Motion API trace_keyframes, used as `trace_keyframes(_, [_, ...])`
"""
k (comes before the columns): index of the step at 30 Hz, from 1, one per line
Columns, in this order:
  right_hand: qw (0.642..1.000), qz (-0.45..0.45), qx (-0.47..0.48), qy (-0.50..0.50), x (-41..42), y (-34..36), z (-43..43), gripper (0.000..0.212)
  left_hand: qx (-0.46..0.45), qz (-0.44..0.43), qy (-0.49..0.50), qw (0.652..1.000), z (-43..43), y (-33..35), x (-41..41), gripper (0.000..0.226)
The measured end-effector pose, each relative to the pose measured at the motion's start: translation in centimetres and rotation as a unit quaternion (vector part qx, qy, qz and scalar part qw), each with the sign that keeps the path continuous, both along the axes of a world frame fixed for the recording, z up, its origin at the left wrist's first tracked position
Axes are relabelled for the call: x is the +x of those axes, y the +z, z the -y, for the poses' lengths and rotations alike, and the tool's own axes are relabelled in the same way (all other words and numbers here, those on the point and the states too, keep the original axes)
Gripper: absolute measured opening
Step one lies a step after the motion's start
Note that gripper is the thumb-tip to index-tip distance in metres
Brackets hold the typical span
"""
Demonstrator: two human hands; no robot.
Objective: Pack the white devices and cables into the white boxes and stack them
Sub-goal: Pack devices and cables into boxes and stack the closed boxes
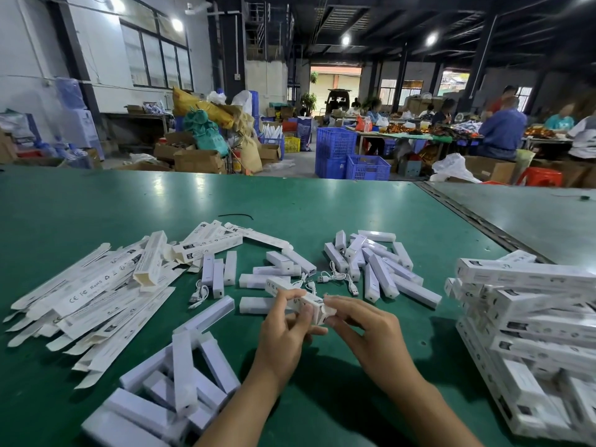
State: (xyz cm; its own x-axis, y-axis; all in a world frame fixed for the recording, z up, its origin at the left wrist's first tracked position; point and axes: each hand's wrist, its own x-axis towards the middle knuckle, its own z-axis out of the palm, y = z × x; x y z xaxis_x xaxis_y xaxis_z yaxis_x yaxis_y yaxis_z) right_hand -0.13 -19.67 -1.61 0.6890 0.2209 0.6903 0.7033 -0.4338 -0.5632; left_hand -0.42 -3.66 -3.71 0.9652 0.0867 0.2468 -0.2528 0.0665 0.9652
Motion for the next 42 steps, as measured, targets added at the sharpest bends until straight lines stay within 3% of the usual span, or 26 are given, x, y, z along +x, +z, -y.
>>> trace_keyframes(8, [0.999,0.042,0.003,-0.013,-0.19,0.07,-0.10,0.022,0.007,0.009,0.007,1.000,-0.20,0.06,0.05,0.028])
trace_keyframes(15, [0.999,0.044,-0.001,-0.019,-0.24,0.14,-0.04,0.018,0.016,0.008,0.008,1.000,-0.19,0.14,0.04,0.010])
trace_keyframes(20, [1.000,0.029,0.007,-0.006,-0.10,0.05,0.08,0.012,0.014,0.012,-0.001,1.000,-0.17,0.44,-0.41,0.012])
trace_keyframes(25, [0.998,-0.030,0.040,0.024,-0.12,0.04,0.32,0.013,0.058,0.031,-0.035,0.997,-0.36,0.42,-0.62,0.041])
trace_keyframes(36, [0.997,-0.021,0.072,-0.003,-0.06,-0.30,0.21,0.015,0.077,0.024,-0.027,0.996,-0.44,0.26,-0.53,0.043])
trace_keyframes(42, [0.990,-0.084,0.114,0.027,-0.15,-0.15,0.13,0.025,0.067,0.024,-0.038,0.997,-0.29,0.12,-0.41,0.040])
